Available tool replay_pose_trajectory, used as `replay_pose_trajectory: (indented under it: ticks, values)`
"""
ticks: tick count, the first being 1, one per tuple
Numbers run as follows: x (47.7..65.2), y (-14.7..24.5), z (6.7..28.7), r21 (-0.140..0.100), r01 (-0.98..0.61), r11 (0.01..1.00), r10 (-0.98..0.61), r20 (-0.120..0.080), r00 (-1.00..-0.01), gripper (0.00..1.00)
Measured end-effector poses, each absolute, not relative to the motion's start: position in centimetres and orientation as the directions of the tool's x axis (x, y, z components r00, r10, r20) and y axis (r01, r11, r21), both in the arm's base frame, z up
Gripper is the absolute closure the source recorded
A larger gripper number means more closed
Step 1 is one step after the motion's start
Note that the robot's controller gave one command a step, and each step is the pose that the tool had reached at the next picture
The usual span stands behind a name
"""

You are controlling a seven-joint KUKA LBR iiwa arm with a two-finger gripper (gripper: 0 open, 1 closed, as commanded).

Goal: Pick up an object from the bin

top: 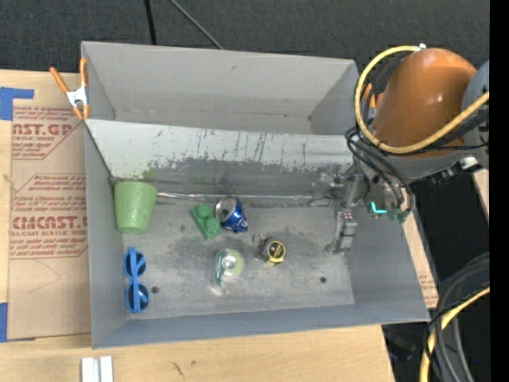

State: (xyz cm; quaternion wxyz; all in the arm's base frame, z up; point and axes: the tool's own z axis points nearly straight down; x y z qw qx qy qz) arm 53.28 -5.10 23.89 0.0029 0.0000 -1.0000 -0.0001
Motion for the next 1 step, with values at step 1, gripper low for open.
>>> replay_pose_trajectory:
  ticks: [1]
  values:
    - [55.3, -2.93, 21.73, 0.001, -0.388, 0.921, -0.388, -0.002, -0.921, 0.0]
